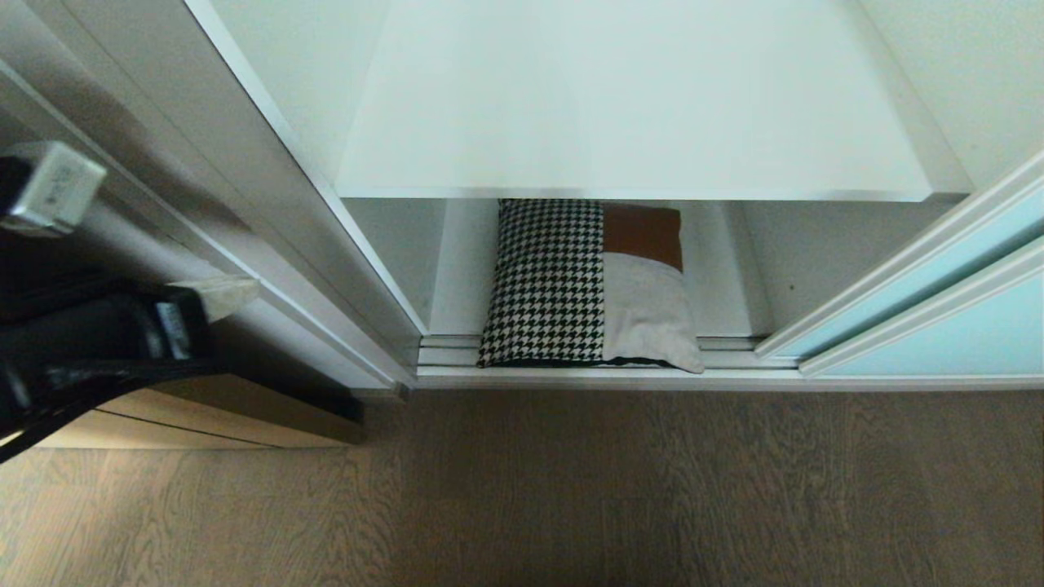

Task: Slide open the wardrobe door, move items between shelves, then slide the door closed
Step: Close the door

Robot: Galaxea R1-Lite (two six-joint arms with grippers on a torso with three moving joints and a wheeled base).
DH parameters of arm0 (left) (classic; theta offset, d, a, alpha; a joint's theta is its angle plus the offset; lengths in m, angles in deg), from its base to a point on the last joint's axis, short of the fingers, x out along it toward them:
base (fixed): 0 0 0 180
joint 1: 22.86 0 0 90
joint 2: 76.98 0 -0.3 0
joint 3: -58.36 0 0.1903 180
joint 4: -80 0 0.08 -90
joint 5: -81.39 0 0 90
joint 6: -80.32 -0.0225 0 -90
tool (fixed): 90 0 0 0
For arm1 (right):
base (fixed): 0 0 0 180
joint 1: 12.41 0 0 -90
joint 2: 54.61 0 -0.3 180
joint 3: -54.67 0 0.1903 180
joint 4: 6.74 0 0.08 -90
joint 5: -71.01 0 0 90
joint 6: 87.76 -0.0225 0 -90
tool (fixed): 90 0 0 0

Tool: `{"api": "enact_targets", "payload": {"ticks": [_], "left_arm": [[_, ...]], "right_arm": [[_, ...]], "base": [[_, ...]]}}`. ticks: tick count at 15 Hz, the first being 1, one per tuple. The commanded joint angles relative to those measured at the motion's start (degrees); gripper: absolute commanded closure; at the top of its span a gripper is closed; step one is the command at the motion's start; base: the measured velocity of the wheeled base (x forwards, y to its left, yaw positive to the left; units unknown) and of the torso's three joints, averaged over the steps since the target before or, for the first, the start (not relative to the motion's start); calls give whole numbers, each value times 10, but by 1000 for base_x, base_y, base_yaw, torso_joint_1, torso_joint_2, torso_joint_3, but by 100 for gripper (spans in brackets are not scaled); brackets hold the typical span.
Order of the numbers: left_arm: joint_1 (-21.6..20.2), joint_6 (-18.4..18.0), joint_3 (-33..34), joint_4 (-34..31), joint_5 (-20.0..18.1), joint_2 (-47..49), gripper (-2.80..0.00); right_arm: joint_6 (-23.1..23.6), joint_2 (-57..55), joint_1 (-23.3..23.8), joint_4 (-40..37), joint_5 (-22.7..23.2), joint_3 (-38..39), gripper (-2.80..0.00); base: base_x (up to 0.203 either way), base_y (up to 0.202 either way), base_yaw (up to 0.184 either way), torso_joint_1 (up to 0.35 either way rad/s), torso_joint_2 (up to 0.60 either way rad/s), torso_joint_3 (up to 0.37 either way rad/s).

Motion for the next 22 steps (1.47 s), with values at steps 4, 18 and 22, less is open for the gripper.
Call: {"api": "enact_targets", "payload": {"ticks": [4,18,22], "left_arm": [[-133,-3,115,-108,-7,-294,0],[-75,-72,294,-299,74,-662,0],[-77,-51,382,-286,44,-659,0]], "right_arm": [[0,-1,0,0,0,0,0],[-1,-1,0,0,-1,0,0],[-1,-1,0,0,0,0,0]], "base": [[0,0,0,0,0,0],[0,0,0,0,0,0],[0,0,0,0,0,0]]}}
